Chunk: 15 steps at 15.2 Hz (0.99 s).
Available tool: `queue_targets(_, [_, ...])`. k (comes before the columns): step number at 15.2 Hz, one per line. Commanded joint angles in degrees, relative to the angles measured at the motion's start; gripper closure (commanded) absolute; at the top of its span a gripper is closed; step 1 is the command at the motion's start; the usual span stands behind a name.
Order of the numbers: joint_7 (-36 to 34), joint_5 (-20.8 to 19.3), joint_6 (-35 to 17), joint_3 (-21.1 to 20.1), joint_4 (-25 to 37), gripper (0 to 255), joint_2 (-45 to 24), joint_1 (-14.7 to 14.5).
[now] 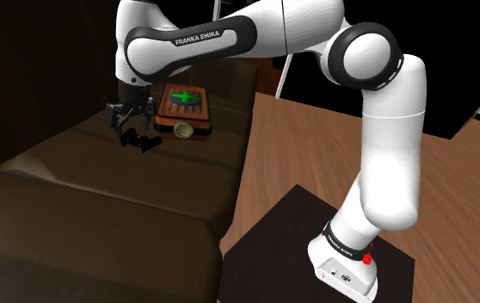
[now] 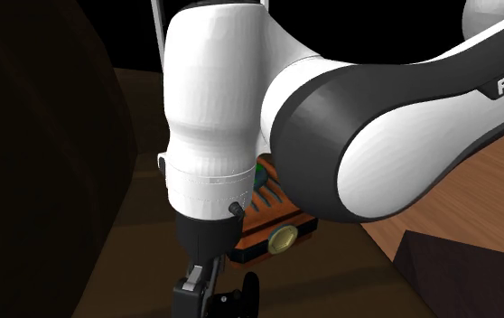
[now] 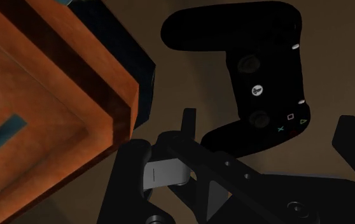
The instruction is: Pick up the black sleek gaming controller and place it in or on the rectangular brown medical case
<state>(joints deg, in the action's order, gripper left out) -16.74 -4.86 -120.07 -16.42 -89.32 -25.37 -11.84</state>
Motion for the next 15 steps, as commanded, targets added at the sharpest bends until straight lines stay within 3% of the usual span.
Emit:
queue_targets(1, [0.0, 0.0, 0.1, 0.0, 0.0, 255, -0.1, 0.0])
queue_targets(15, [0.0, 0.2, 2.0, -0.1, 1.4, 255, 0.7, 0.1])
